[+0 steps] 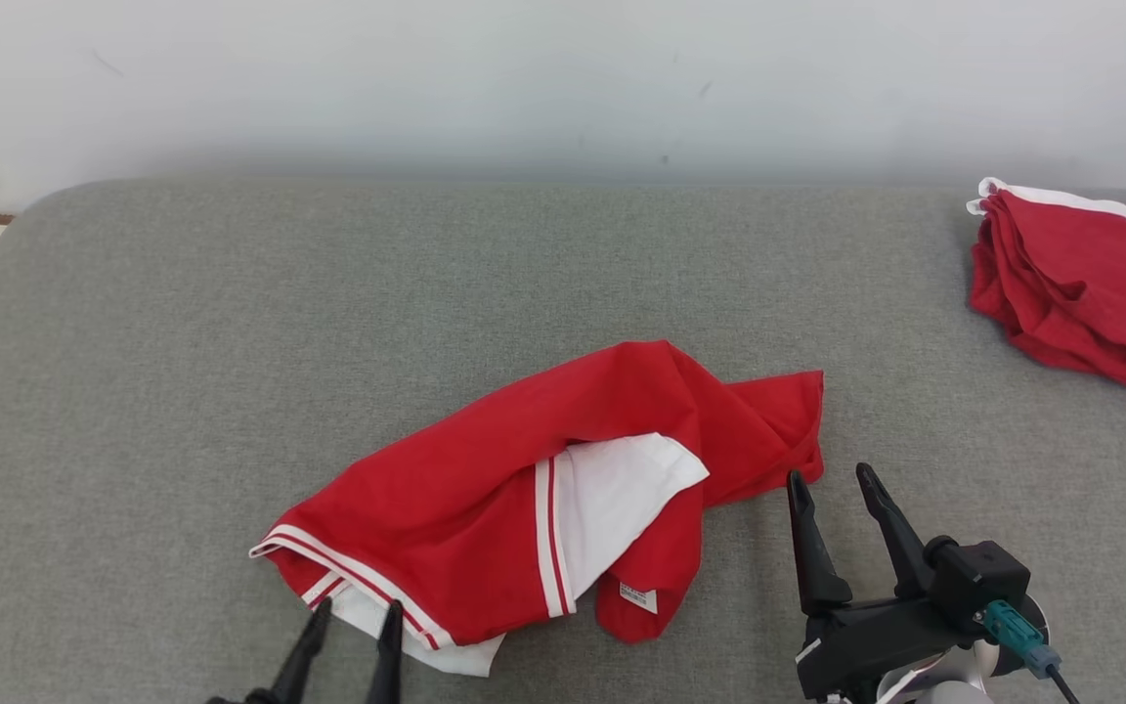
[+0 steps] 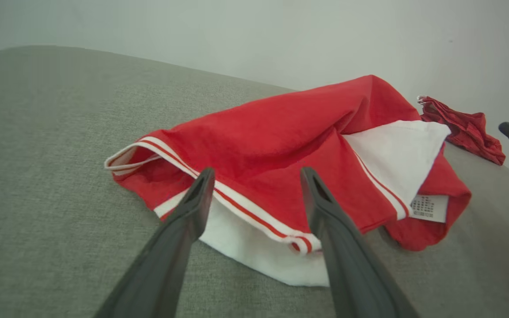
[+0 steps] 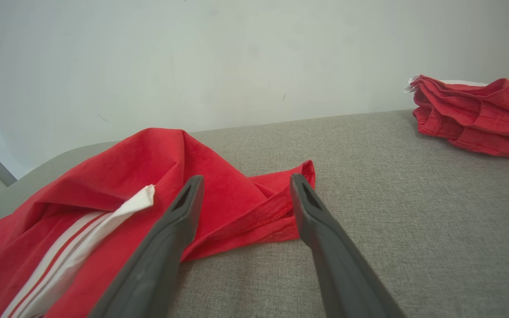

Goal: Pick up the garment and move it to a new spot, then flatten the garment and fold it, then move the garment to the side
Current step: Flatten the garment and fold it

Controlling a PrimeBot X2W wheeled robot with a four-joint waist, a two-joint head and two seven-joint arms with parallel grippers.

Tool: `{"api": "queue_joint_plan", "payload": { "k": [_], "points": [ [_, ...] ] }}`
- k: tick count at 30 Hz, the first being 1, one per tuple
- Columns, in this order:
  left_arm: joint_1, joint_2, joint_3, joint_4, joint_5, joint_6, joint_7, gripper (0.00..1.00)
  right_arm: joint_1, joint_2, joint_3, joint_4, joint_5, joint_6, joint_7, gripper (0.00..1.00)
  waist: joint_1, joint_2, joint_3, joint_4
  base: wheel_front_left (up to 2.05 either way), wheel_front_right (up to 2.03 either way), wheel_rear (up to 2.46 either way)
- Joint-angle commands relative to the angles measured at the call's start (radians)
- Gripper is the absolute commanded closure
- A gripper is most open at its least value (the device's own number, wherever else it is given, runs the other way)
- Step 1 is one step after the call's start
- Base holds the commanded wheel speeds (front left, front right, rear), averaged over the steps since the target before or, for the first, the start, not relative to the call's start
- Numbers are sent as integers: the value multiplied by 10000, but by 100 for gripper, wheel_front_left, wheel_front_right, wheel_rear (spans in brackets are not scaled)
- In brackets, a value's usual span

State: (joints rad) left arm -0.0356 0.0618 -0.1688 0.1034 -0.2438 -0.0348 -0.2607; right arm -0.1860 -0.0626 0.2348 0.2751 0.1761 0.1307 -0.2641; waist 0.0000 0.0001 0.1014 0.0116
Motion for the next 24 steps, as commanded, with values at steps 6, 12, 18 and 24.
{"api": "queue_joint_plan", "payload": {
  "k": [6, 12, 18, 24],
  "points": [
    [17, -70, -667, 800, 127, -308, -59, 0, -92, -111, 63, 20, 109, 1, -4, 0, 0, -1, 138, -293, 0, 0, 0],
    [-275, -95, -855, 1329, 36, -275, -59, 0, -136, -124, 66, 16, 74, 1, -4, 0, 0, -1, 176, -538, 0, 0, 0],
    [-472, -103, -872, 1786, 52, -262, -60, 0, -153, -114, 82, 27, 40, 1, -4, 0, 0, -1, 172, -699, 0, 0, 0],
    [-719, -107, -835, 2188, -54, -214, -60, 100, -139, -140, 89, 56, 44, 1, -4, 0, 0, -1, 129, -785, 0, 0, 0]
  ]
}}
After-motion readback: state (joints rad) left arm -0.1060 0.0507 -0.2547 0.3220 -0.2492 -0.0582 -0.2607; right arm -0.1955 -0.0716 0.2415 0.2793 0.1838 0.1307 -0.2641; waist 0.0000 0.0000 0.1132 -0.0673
